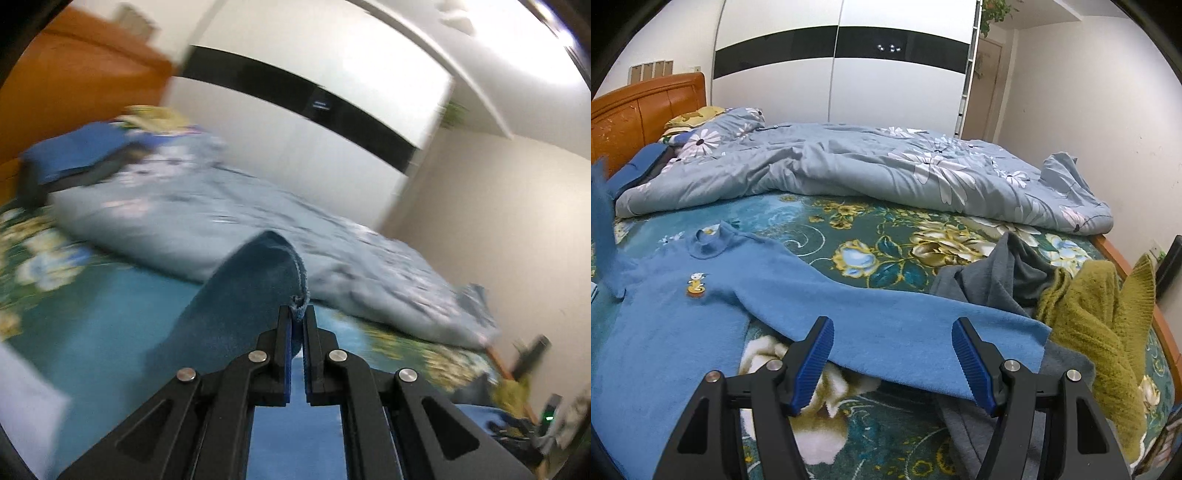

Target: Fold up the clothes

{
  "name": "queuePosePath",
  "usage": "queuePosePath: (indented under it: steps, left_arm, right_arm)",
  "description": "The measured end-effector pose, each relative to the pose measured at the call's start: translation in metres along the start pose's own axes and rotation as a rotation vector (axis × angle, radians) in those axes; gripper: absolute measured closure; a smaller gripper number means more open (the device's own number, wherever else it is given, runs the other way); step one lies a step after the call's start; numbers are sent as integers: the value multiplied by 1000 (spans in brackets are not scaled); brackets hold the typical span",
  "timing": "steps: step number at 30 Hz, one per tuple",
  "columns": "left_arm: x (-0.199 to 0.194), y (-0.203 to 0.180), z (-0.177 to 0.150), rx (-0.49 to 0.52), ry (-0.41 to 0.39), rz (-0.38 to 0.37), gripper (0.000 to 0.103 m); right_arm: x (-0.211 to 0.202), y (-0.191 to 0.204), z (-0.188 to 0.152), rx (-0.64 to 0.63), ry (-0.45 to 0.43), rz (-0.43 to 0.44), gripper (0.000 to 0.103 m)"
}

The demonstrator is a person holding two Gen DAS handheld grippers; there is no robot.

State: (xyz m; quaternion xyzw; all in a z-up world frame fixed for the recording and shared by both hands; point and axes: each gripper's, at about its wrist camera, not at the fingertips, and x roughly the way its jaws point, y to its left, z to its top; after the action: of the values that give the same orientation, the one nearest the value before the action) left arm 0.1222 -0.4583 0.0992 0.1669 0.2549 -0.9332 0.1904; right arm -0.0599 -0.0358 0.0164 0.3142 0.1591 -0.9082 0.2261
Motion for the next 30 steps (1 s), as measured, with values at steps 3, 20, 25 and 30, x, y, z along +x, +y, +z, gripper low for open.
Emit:
queuePosePath:
  steps: [3,20,25,30]
  left_arm:
    - [40,-53,-9,57,57,-77,100]
    - [209,-144,-190,94,527,-82,100]
    - [214,-144,-190,104,550,-112,91]
    - [199,-153,-183,84,573,-227,74]
  right_arm:
    - [0,-3,-2,4,-4,2,33]
    - [21,-27,-40,24,84,17,33]
    - [23,-30,-43,50,93,27,33]
    - [17,-31,-42,58,89,30,33]
